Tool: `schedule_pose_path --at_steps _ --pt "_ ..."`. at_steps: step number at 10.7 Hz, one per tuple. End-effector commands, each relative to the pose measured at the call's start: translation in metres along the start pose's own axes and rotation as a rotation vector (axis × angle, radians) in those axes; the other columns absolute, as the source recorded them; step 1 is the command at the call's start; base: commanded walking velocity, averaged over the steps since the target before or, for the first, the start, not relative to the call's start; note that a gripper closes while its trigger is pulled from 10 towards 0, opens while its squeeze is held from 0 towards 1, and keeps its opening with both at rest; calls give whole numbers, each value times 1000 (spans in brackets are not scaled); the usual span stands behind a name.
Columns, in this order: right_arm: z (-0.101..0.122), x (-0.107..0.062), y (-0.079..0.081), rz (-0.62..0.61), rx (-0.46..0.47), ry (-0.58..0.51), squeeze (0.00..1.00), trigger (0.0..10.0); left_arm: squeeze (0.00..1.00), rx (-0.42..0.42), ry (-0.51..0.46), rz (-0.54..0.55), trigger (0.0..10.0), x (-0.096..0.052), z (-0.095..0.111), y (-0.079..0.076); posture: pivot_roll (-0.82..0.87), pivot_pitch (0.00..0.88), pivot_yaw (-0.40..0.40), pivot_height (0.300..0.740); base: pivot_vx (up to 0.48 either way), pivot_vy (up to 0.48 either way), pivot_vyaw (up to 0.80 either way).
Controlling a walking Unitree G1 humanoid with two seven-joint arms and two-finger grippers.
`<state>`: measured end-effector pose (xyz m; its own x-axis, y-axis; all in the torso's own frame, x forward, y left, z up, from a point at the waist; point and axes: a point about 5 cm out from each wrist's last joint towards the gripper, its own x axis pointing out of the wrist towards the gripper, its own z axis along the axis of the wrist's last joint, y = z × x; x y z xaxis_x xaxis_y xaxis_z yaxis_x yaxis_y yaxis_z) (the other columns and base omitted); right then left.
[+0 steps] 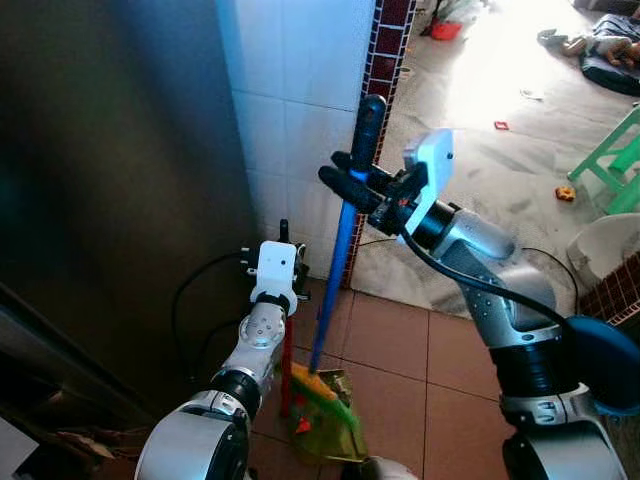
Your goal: Sweep floor
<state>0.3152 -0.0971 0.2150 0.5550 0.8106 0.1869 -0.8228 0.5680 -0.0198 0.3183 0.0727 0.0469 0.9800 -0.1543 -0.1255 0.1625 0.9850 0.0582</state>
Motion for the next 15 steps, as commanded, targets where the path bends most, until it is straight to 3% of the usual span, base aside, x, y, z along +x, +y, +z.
schedule_pose_path --at_steps 1,8,9,10,13,14,15 --pt "16 1 0 12 -37 -56 0 10000 0 67 45 8 10000 -2 -8 5 -109 0 -21 740 0 0 0" --pt "16 1 0 12 -37 -56 0 10000 0 67 45 8 10000 -2 -8 5 -109 0 -21 740 0 0 0" --pt "16 -10 -29 -269 -169 -61 0 10000 0 60 48 -27 10000 -3 -9 1 -99 0 -11 740 0 0 0" --pt "14 -30 -62 -641 -366 -98 0 10000 0 42 53 -79 10000 -4 -10 -4 -96 0 -9 740 0 0 0" --pt "35 -37 -80 -752 -378 -152 0 10000 0 39 53 -84 10000 -3 -9 -4 -98 0 -11 740 0 0 0" --pt "32 -40 -83 -766 -402 -132 0 10000 0 38 54 -85 10000 -3 -9 -4 -99 0 -13 740 0 0 0" --pt "13 -44 -90 -811 -435 -77 0 10000 0 36 53 -87 10000 -2 -8 -4 -93 0 -16 740 0 0 0"
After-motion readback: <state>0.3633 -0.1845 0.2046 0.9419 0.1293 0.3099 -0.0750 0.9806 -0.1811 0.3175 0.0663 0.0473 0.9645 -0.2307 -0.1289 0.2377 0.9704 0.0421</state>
